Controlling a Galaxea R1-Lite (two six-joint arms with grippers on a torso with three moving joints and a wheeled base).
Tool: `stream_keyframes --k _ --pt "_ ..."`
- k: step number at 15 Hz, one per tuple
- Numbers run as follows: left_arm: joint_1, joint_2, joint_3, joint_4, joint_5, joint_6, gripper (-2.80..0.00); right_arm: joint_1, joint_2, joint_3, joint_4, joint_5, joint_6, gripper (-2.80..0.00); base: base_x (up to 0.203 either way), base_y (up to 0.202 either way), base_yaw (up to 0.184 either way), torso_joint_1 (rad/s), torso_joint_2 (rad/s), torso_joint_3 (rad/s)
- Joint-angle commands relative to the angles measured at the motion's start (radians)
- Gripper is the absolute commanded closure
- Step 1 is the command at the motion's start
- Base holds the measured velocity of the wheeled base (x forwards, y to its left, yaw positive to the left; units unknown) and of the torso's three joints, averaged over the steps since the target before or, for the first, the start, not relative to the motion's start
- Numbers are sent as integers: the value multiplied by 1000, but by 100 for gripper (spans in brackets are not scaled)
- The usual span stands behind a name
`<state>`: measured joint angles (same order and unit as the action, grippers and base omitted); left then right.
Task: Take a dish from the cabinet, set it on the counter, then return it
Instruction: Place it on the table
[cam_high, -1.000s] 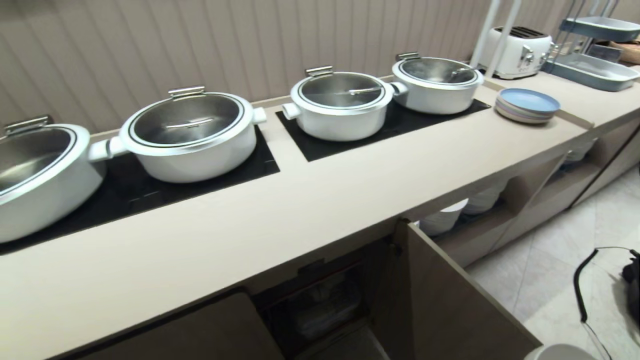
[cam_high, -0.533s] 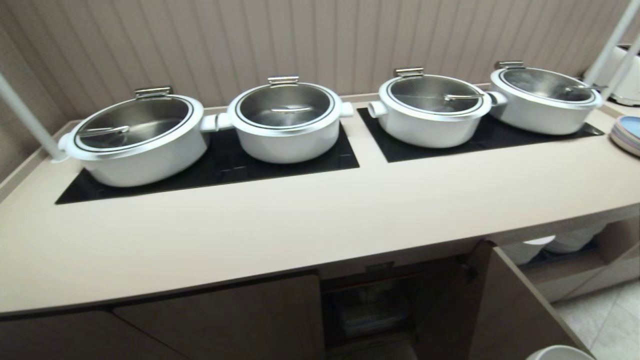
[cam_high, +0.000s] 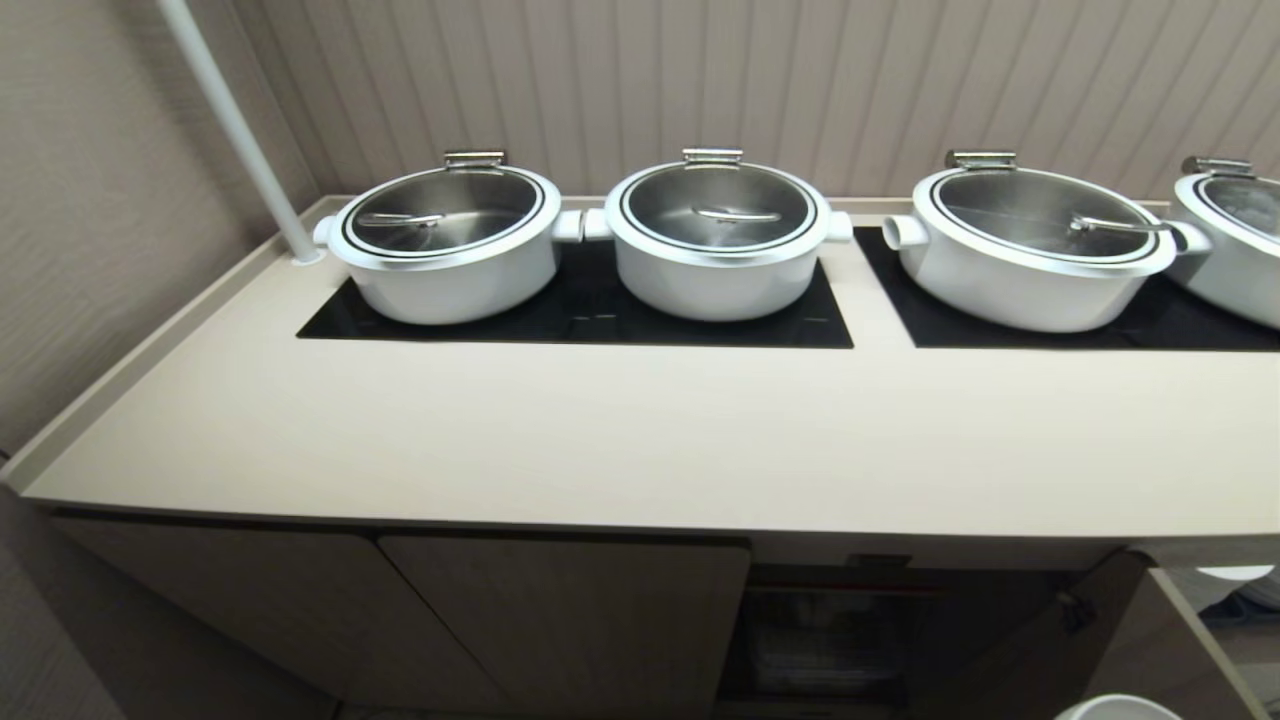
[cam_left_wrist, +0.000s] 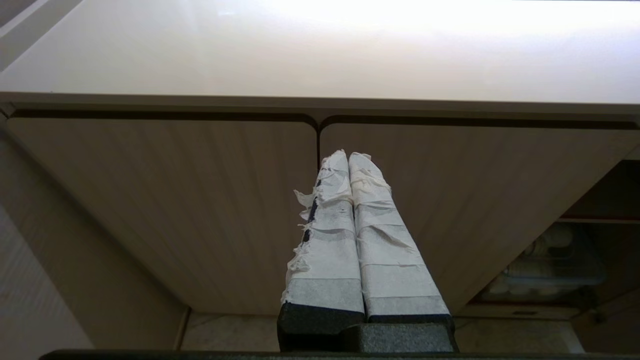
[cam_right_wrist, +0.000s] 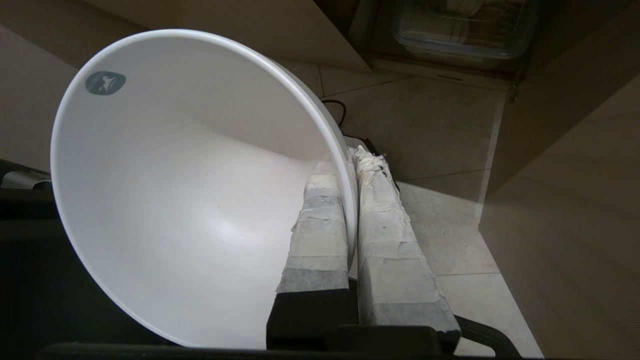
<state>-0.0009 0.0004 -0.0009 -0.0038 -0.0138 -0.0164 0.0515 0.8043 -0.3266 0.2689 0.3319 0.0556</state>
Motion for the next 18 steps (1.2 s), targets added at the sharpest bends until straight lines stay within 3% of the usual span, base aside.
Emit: stream_keyframes --k 1,13,18 --pt "0 0 0 -1 0 0 0 -1 1 0 2 2 1 0 0 0 0 0 0 0" --pt "-1 0 1 -1 0 0 0 -49 0 -6 1 -5 7 0 0 0 0 0 0 0" --pt "-1 0 0 -1 0 0 0 -51 3 -40 3 -7 53 0 0 0 0 0 0 0"
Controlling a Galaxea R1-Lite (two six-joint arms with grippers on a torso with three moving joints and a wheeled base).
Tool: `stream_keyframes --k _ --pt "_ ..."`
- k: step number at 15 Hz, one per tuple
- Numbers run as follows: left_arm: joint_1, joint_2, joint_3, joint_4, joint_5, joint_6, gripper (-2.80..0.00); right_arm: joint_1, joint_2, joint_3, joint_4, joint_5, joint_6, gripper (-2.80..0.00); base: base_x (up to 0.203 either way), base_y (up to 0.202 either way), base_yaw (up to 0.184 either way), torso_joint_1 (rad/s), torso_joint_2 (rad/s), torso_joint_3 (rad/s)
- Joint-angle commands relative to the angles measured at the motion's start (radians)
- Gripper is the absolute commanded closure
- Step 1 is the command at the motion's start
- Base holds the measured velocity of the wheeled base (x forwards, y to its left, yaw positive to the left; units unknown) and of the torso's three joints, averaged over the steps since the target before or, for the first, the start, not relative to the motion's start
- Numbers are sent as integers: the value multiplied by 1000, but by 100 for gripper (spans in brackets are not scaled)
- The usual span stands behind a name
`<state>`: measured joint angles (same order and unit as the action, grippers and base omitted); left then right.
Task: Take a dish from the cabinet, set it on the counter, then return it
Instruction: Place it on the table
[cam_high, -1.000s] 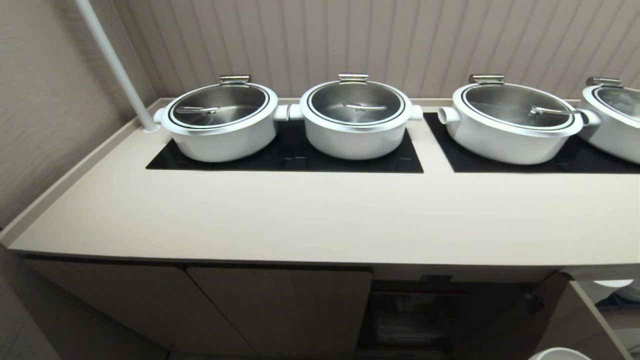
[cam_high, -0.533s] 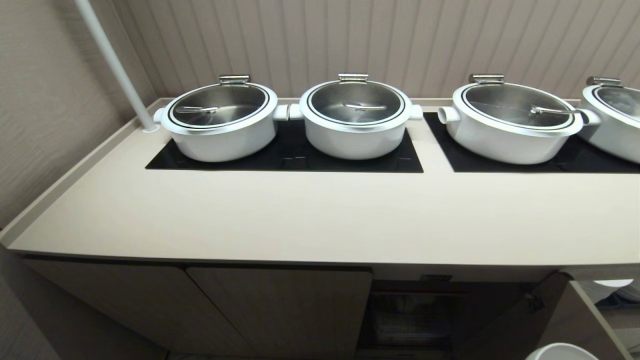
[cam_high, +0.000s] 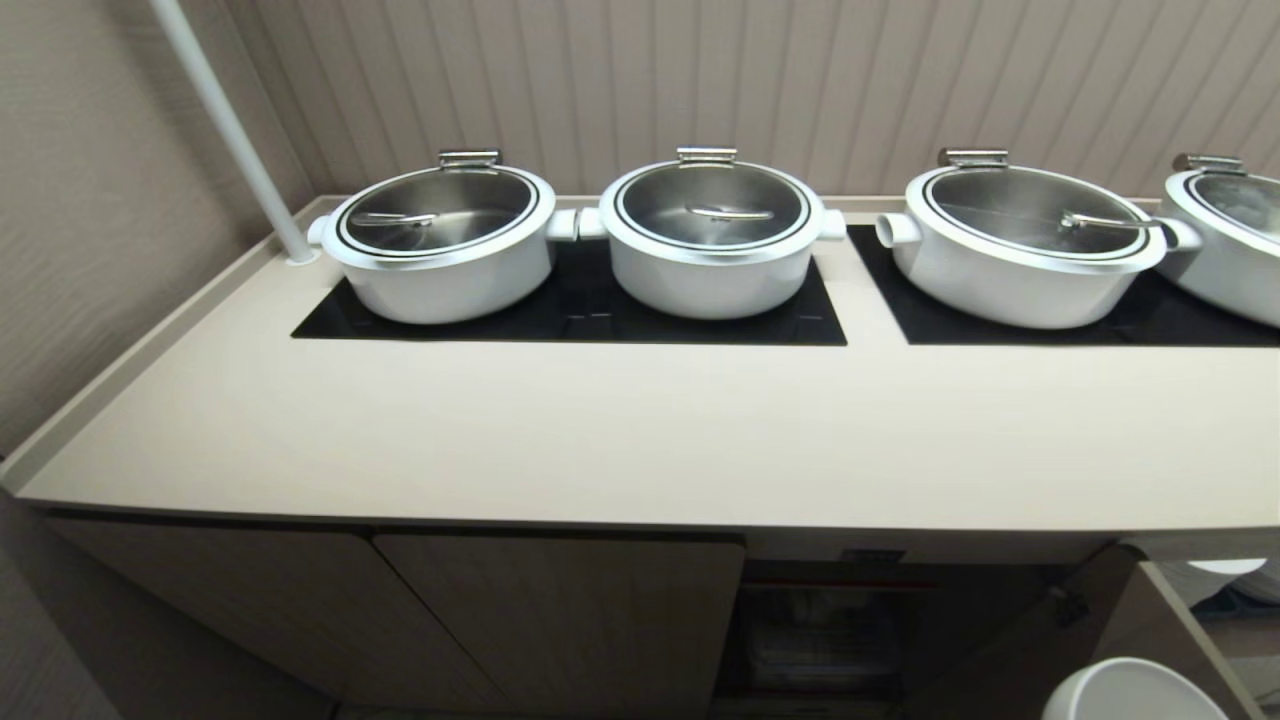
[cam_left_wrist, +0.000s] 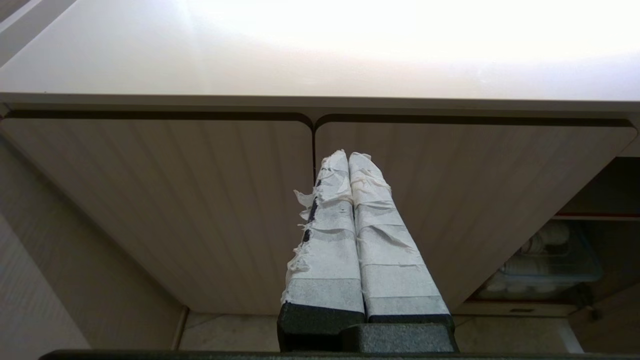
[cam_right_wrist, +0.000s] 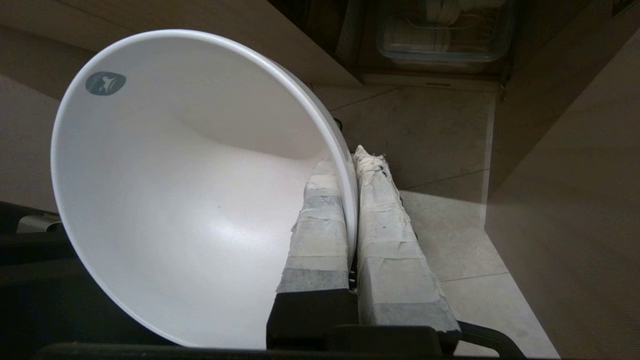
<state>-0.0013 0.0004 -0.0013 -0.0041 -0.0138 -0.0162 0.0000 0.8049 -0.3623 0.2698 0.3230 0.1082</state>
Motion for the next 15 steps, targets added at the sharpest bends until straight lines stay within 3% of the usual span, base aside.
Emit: stream_keyframes --k 1,15 --pt "0 0 1 -1 0 -1 0 0 3 -12 3 2 1 0 0 0 0 0 0 0" --pt "0 0 1 -1 0 -1 0 -1 296 -238 3 -7 30 0 0 0 0 0 0 0"
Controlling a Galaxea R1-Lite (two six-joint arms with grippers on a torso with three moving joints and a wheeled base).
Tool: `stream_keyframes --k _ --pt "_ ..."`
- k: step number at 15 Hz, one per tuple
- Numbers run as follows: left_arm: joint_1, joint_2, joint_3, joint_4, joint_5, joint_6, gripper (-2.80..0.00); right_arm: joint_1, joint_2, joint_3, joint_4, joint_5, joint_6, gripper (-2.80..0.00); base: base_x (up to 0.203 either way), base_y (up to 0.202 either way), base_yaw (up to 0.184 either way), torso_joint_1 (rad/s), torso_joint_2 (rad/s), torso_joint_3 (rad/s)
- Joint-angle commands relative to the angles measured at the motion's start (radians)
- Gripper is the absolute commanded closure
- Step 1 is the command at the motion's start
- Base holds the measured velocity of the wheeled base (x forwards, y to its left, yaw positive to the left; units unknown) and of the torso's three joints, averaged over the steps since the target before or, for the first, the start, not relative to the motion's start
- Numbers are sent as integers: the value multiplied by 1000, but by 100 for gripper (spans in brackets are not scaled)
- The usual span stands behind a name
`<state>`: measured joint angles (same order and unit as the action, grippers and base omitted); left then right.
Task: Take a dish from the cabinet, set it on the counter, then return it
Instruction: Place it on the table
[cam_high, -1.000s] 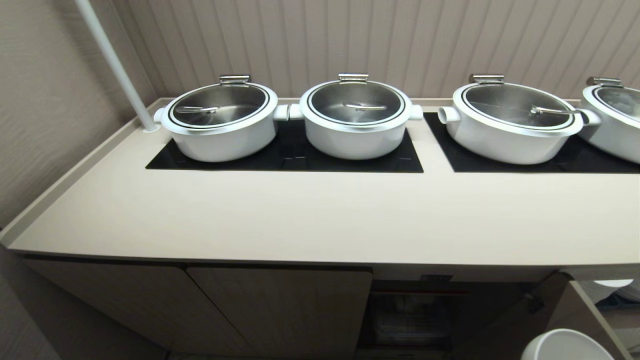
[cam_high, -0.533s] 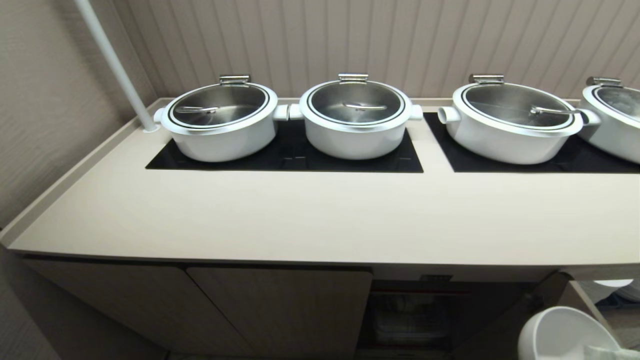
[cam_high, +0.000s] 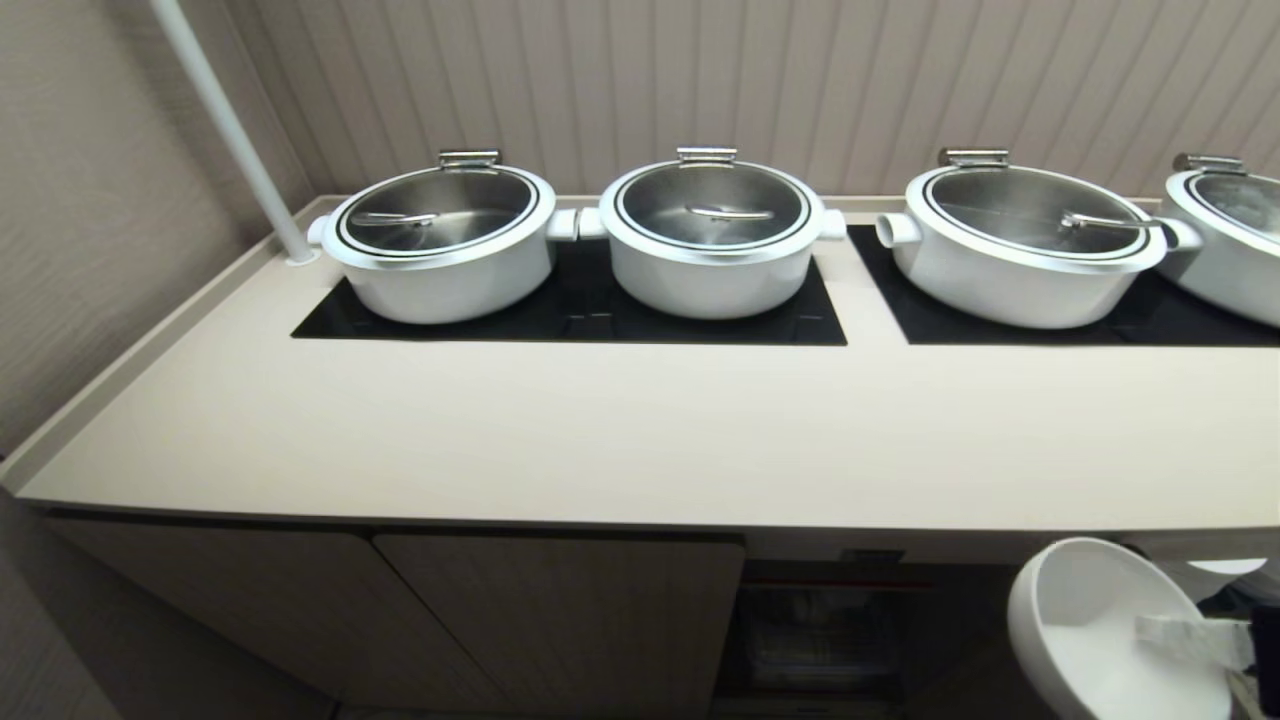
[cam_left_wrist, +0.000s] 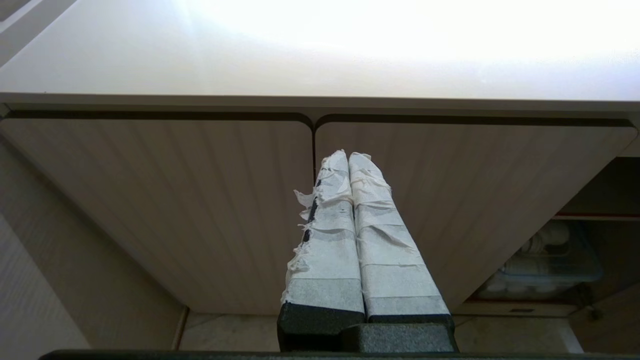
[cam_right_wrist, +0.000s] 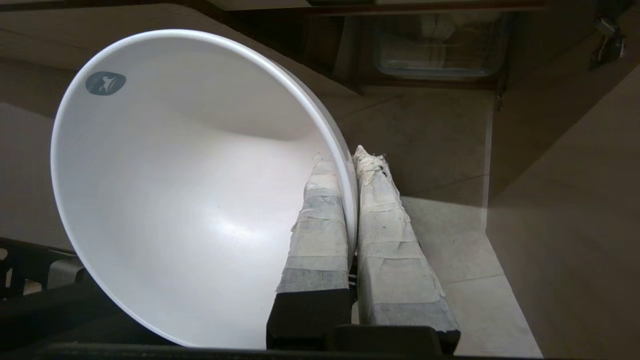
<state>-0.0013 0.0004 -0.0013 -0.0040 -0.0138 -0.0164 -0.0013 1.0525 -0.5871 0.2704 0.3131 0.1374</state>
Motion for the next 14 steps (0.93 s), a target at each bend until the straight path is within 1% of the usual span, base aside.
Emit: stream_keyframes --k 1,3,6,9,12,14 --pt "0 0 1 -1 0 0 0 0 78 -39 10 -8 1 0 0 0 0 0 0 0" --pt "1 0 0 -1 0 0 0 1 154 -99 32 -38 1 0 0 0 0 0 0 0" --pt "0 0 0 -1 0 0 0 2 286 -211 33 -55 0 0 0 0 0 0 0 0" --pt "0 0 1 -1 0 0 0 9 440 -356 32 -85 -1 0 0 0 0 0 0 0" --pt "0 0 0 -1 0 0 0 13 576 -478 33 -94 0 0 0 0 0 0 0 0" --pt "0 0 0 -1 0 0 0 13 658 -561 36 -95 21 0 0 0 0 0 0 0"
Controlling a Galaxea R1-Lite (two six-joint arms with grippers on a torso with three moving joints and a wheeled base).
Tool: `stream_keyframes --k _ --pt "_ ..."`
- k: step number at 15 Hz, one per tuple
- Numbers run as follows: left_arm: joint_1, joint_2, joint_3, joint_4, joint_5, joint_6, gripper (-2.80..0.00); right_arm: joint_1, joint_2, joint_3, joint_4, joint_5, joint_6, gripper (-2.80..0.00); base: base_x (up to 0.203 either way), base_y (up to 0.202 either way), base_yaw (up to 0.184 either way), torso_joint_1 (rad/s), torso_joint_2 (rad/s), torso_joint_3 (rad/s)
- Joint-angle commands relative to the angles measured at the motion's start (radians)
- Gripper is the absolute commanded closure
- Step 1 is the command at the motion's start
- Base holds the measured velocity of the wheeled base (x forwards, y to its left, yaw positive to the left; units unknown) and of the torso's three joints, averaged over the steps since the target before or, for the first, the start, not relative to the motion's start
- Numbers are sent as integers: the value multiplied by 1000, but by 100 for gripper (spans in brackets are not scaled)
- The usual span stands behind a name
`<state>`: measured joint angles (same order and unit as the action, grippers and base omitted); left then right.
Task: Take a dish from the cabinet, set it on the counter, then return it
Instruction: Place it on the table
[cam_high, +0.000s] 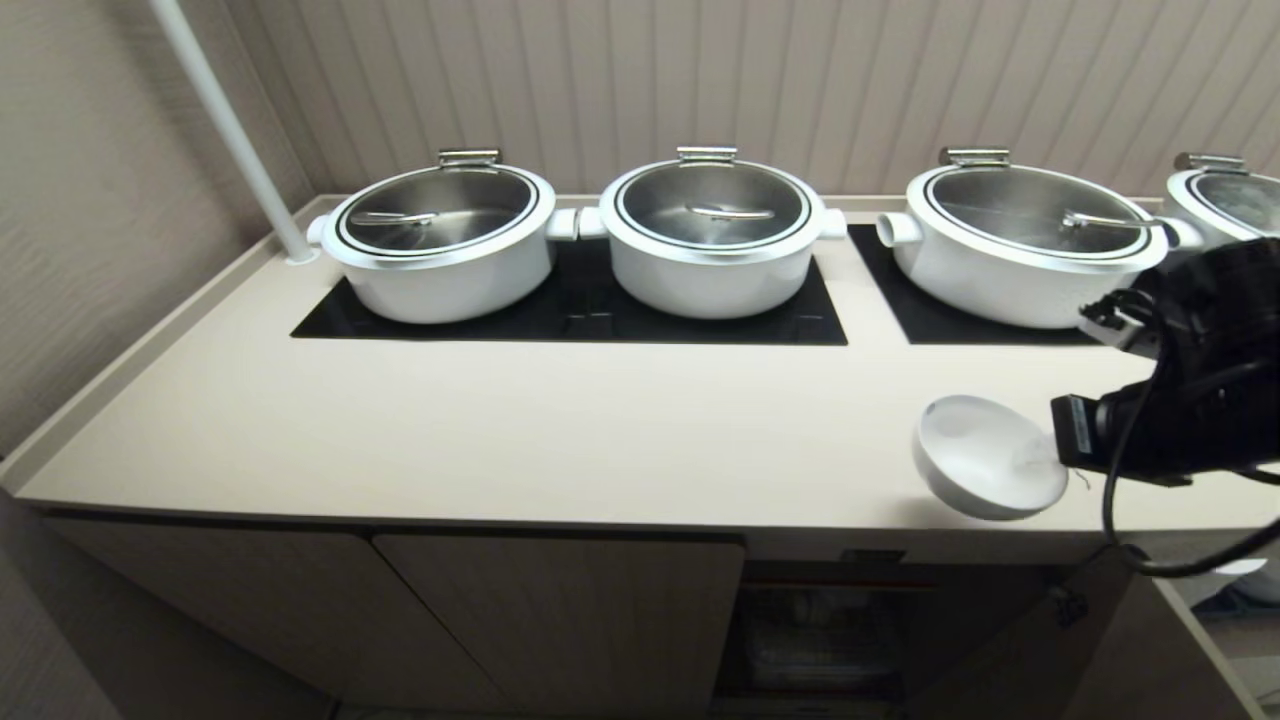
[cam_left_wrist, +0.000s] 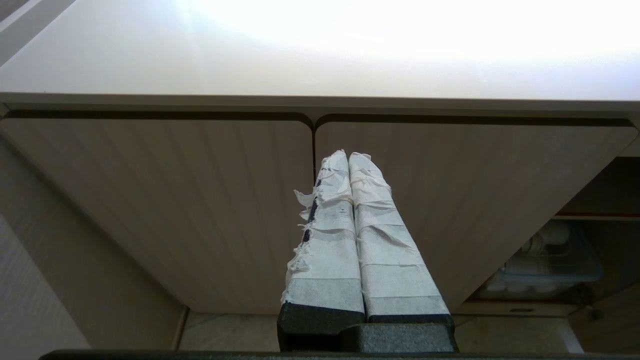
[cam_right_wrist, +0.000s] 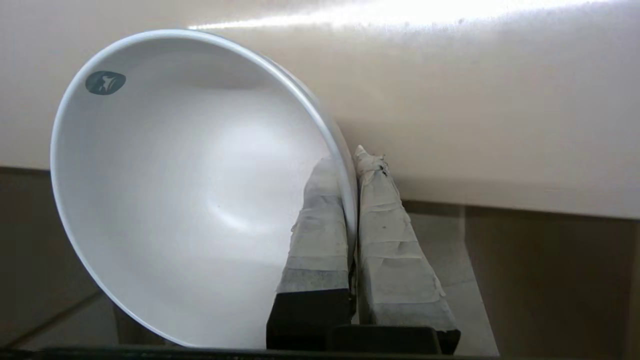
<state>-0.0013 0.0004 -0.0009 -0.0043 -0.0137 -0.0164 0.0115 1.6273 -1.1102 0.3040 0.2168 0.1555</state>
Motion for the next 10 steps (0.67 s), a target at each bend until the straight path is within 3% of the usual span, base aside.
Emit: stream_keyframes --k 1,10 --pt "0 0 -1 0 0 0 0 4 119 -73 3 1 19 0 0 0 0 0 0 0" --pt "0 0 0 0 0 0 0 16 351 -408 85 -1 60 0 0 0 0 0 0 0"
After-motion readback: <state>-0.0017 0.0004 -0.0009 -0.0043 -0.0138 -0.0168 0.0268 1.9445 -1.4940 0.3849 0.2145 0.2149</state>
